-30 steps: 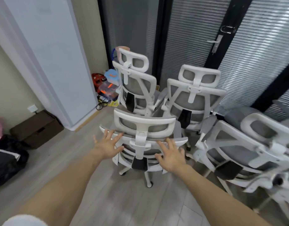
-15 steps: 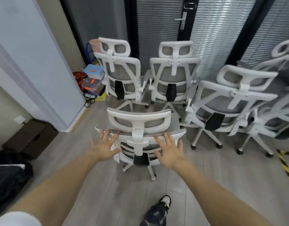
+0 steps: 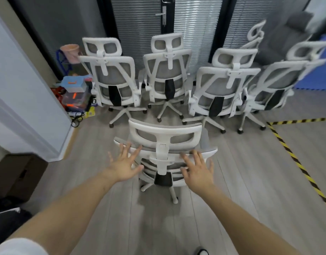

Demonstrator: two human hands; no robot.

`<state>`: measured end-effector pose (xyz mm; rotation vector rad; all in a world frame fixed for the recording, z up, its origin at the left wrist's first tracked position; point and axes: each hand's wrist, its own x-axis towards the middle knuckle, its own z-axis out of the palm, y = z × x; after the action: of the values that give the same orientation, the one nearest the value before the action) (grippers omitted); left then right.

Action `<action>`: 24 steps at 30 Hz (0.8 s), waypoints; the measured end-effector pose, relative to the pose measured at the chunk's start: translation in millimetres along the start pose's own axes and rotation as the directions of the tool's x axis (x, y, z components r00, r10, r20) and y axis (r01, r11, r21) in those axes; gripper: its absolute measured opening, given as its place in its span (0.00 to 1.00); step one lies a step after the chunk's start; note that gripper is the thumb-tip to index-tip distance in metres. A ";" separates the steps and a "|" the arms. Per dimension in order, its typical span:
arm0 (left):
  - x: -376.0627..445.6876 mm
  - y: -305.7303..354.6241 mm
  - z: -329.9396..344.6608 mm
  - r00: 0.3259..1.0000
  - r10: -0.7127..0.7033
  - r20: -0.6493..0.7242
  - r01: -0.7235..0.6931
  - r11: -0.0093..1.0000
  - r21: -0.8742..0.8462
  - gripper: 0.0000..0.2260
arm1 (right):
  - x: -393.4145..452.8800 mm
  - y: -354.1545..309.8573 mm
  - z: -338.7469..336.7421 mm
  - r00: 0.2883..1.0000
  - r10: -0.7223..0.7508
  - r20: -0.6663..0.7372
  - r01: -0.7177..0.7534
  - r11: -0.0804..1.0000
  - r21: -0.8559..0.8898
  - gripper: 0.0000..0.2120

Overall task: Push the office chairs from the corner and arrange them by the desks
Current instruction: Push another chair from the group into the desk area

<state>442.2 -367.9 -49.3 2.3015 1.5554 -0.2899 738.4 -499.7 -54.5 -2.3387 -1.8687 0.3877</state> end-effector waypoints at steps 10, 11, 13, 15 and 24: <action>-98.8 -41.5 34.4 0.972 0.217 -0.093 -0.222 0.974 -0.046 0.29 | -155.0 -92.2 63.9 0.893 0.301 -0.333 -0.281 0.954 0.108 0.23; -110.5 -41.7 40.2 0.968 0.206 -0.141 -0.218 0.973 -0.074 0.27 | -167.5 -99.8 65.7 0.863 0.337 -0.376 -0.311 0.942 0.131 0.24; -128.4 -42.4 47.8 0.953 0.156 -0.261 -0.201 0.967 -0.158 0.26 | -189.6 -110.8 70.0 0.806 0.451 -0.385 -0.403 0.893 0.202 0.29; -134.8 -46.5 45.4 0.943 0.097 -0.319 -0.183 0.951 -0.250 0.31 | -205.7 -114.9 72.9 0.745 0.594 -0.303 -0.513 0.801 0.308 0.38; -127.4 -59.3 49.4 0.993 0.114 -0.042 -0.120 0.967 -0.226 0.58 | -262.0 -124.8 78.6 0.668 0.691 -0.276 -0.608 0.721 0.332 0.55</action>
<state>340.4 -476.2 -59.3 2.2136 1.3797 -0.0448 546.2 -730.6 -66.3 -2.6134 -0.7170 0.1496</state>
